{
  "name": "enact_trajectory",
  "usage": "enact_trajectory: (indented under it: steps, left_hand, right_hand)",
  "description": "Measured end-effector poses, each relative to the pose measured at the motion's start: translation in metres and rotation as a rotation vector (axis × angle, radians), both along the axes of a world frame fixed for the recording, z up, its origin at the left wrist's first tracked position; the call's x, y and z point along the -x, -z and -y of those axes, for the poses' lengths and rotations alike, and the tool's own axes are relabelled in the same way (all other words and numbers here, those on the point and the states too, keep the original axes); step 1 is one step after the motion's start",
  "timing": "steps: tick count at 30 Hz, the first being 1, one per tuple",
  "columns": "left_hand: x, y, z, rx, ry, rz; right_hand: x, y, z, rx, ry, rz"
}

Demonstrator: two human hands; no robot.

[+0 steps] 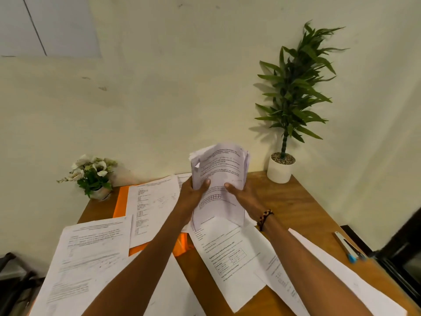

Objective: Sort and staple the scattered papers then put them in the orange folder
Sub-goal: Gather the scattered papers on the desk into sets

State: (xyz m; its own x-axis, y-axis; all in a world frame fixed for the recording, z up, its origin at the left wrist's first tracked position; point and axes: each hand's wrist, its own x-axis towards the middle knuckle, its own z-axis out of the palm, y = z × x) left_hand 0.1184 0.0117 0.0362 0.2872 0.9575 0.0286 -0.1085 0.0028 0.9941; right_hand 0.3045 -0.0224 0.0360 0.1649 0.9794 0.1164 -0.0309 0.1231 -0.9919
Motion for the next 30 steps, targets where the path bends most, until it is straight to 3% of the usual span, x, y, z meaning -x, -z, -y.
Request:
enact_trajectory:
  steps: [6, 10, 16, 22, 30]
  left_hand:
    - [0.000, 0.041, 0.003, 0.107, -0.018, -0.044]
    - [0.006, 0.026, 0.002, -0.032, -0.054, -0.166]
    - [0.021, -0.027, -0.012, -0.202, -0.116, -0.013]
    - [0.023, -0.075, -0.030, -0.360, -0.127, 0.019]
    - [0.011, -0.050, -0.025, -0.289, -0.056, -0.065]
  right_hand:
    - [0.002, 0.028, 0.000, 0.006, 0.081, 0.065]
    - [-0.003, 0.020, 0.000, -0.013, 0.052, 0.082]
    - [-0.013, -0.025, 0.001, -0.167, 0.074, -0.006]
    - [-0.022, -0.065, -0.008, -0.281, 0.112, 0.104]
    - [-0.019, -0.049, -0.007, -0.186, 0.116, 0.215]
